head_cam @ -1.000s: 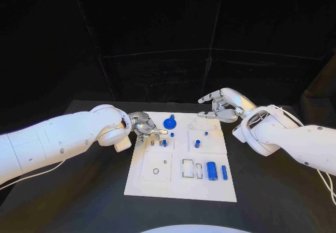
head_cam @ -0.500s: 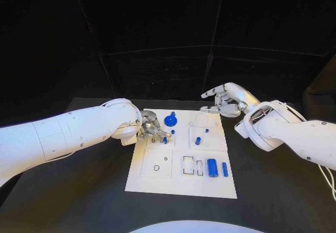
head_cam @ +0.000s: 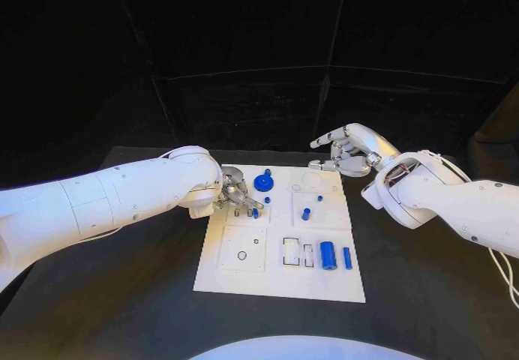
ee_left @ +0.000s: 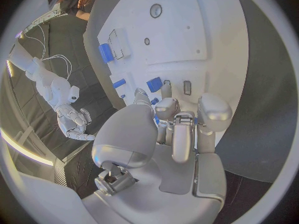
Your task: Assemble the parts on the task board
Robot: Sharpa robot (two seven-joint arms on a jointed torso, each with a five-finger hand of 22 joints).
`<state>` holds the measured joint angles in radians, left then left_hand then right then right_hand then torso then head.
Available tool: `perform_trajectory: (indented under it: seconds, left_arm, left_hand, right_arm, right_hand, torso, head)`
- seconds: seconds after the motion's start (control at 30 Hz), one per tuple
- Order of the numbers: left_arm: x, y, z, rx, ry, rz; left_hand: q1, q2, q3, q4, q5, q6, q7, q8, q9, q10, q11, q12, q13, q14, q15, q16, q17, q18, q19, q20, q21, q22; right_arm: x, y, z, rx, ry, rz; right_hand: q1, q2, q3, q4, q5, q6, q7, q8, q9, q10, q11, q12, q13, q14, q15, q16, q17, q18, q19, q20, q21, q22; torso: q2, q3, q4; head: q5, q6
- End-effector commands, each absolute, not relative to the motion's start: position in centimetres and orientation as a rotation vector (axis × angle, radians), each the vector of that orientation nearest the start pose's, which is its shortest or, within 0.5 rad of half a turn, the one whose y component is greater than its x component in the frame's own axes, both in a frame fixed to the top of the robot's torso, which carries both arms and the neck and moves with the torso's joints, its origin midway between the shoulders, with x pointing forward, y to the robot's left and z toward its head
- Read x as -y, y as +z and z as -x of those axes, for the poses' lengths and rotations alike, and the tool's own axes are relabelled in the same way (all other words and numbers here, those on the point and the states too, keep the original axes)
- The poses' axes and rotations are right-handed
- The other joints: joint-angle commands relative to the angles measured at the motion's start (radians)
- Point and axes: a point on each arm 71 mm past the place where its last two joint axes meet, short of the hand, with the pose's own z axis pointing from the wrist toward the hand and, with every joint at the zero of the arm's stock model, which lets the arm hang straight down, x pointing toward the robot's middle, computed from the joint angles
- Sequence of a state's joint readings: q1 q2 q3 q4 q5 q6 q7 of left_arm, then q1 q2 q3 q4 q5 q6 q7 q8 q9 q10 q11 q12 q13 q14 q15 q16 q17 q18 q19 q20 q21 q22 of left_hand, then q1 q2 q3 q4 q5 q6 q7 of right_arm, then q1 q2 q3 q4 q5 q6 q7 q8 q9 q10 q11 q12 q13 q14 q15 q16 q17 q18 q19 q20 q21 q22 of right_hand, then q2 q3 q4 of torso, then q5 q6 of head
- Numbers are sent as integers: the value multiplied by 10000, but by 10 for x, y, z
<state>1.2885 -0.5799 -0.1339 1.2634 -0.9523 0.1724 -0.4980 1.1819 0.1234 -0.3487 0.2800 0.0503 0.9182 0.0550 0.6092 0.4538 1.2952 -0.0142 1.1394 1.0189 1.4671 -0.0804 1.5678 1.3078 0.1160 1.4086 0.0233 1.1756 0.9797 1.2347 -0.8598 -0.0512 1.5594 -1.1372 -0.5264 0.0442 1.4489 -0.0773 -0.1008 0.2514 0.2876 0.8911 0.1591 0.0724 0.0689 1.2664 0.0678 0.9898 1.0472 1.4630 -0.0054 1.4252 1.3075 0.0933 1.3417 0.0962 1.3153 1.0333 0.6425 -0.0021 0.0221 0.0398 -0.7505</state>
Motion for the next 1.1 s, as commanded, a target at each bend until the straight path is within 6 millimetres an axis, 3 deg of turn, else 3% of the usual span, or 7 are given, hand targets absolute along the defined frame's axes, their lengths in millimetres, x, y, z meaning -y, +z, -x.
perform_trajectory:
  seconds: [0.03, 0.13, 0.5, 1.1]
  left_arm:
    - [-155, -230, -519, -24011, -4167, 1586]
    - [-153, -230, -520, -24008, -4154, 1576]
    - [-148, -229, -523, -23973, -4164, 1532]
    - [-140, -230, -524, -24178, -4143, 1275]
  left_hand:
    - [65, 52, -16, -17, -27, -61, 4, 73, 24, 18, -33, 76, 20, 1037, -4, 30, 2630, -127, 2, 4, 73, 27]
    - [87, 65, -8, -24, -26, -76, 4, 97, 46, 19, -32, 85, 25, 1037, -3, 30, 2630, -129, -4, 6, 96, 55]
    - [243, 195, 125, -85, 19, -137, 4, 263, 181, 49, -29, 163, 82, 1037, 10, 30, 2630, -131, -57, 30, 204, 179]
    - [350, 187, 206, -163, 22, -198, 8, 371, 272, 49, -22, 194, 90, 1037, 20, 30, 2630, -125, -110, 51, 255, 233]
  right_arm:
    - [200, -154, -485, -14925, 8879, -1231]
    - [200, -155, -486, -14929, 8877, -1233]
    - [202, -156, -489, -14996, 8847, -1491]
    - [204, -158, -493, -15162, 8830, -1808]
  right_hand:
    - [-42, 111, -78, -2, 62, 62, -9, 70, -7, -47, -13, -43, -18, 478, -67, -45, 84, 89, -65, -31, -46, -21]
    - [-60, 128, -93, 11, 121, 64, -10, 73, -7, -41, -15, -42, -29, 482, -69, -49, 87, 88, -59, -34, -53, -24]
    - [6, 204, -151, -9, 669, 73, -26, 91, -7, -13, -37, -26, -93, 504, -91, -79, 97, 86, -16, -57, -91, -43]
    - [17, 218, -157, -11, 734, 73, -28, 92, -7, -9, -38, -20, -99, 507, -93, -82, 101, 87, -15, -59, -101, -54]
  torso:
    - [4, -5, 4]
    - [4, -4, 14]
    - [11, 2, 20]
    - [1, 6, 29]
  head:
    - [10, -36]
    - [22, -105]
    - [45, -184]
    - [26, -293]
